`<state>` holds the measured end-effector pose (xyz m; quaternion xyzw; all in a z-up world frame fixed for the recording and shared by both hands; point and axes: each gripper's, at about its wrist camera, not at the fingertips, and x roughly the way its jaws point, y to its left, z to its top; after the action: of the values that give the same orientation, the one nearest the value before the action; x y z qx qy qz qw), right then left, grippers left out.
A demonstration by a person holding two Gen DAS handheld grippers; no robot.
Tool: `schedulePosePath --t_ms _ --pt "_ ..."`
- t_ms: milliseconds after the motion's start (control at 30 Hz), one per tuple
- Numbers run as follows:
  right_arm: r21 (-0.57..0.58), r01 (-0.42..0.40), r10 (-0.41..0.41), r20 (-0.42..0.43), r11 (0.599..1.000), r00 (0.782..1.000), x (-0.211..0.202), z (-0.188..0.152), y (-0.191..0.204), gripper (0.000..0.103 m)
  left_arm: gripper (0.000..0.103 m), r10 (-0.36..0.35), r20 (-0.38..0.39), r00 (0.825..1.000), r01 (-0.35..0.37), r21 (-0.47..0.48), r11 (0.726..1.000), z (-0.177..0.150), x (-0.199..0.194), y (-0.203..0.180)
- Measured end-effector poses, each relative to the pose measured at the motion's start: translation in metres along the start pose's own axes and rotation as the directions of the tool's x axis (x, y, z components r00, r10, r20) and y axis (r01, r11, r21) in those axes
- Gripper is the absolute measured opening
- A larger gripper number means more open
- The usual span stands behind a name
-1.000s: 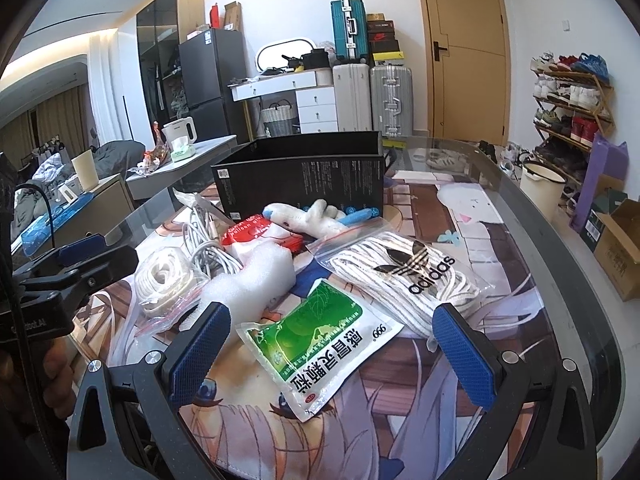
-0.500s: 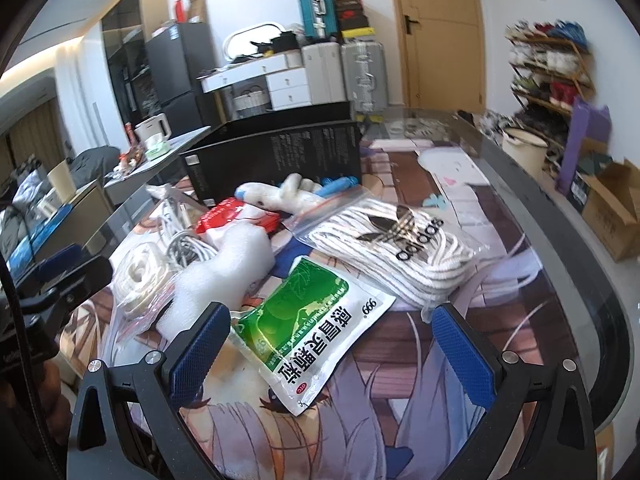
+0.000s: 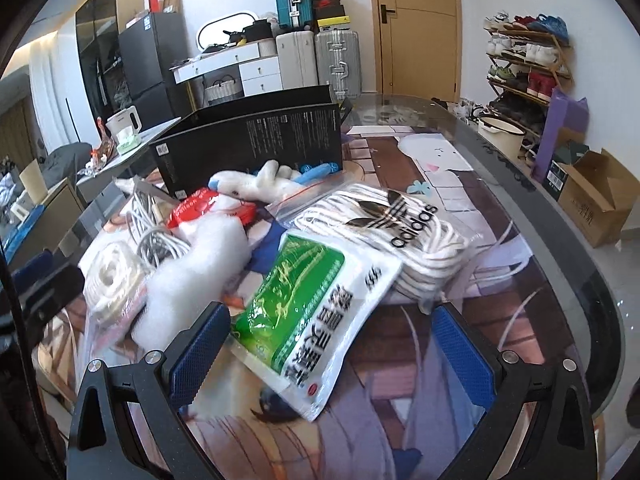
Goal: Organize soft objects
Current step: 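Close right gripper on green packet while left gripper closes on bagged rope coil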
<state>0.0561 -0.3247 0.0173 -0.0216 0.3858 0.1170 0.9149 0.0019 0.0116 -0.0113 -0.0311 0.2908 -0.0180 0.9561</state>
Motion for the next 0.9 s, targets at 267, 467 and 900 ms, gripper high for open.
schedulePosePath --t_ms 267,467,900 --pt "-0.007 -0.06 0.06 -0.005 0.998 0.998 -0.015 -0.01 -0.013 0.103 0.103 0.0 -0.005 1.0 0.0 -0.003 1.0 0.0 0.002 0.001" --pt "0.023 -0.088 0.089 -0.011 0.996 0.996 -0.011 -0.005 -0.008 0.102 0.103 -0.001 -0.011 1.0 0.001 0.002 1.0 0.0 0.004 0.001" --pt "-0.02 -0.058 0.058 -0.012 0.998 0.998 -0.006 0.001 0.005 0.068 0.103 -0.002 -0.028 1.0 0.002 -0.001 1.0 0.0 0.006 0.0"
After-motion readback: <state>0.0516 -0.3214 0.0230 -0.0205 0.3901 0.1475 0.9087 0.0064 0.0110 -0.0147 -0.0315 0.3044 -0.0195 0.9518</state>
